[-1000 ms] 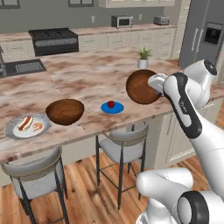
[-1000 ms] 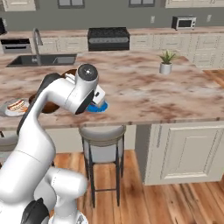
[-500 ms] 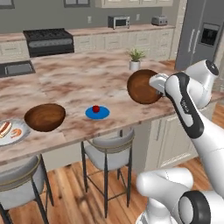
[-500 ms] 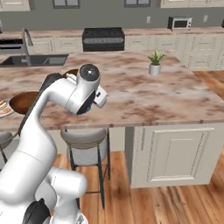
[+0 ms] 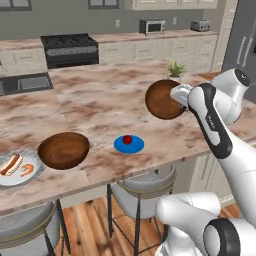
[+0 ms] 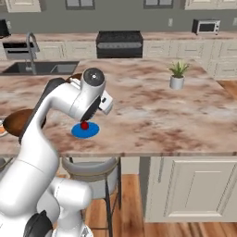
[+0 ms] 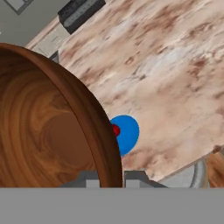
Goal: Take the smaller bowl and place it next to the appetizer plate on the dining counter , and place the larger bowl next to the plate with cooked food.
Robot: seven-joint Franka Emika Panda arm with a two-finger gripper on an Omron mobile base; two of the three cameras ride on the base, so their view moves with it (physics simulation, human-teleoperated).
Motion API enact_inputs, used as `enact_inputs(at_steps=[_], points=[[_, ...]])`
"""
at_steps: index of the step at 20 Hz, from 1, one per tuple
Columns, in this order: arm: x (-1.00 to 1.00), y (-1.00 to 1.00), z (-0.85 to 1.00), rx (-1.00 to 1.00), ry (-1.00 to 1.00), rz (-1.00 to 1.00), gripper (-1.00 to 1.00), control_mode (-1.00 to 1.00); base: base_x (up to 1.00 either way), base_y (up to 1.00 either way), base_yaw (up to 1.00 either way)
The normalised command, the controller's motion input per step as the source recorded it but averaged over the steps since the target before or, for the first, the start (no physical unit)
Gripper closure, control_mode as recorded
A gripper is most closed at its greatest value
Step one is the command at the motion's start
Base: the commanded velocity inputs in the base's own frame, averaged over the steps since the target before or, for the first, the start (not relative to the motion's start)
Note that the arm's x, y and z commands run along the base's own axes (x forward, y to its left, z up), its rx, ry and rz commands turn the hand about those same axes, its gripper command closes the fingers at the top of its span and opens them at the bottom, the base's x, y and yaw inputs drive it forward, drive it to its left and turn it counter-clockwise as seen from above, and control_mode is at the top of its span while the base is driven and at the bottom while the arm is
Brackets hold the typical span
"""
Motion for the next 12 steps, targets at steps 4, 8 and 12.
enact_inputs(at_steps=[4, 8, 12], points=[[0.0, 0.0, 0.0, 0.0, 0.0, 0.0, 1.0, 1.0, 0.57, -0.5, 0.19], [0.0, 0.0, 0.0, 0.0, 0.0, 0.0, 1.0, 1.0, 0.39, -0.72, 0.26], [0.0, 0.0, 0.0, 0.0, 0.0, 0.0, 1.0, 1.0, 0.46, -0.56, 0.31]])
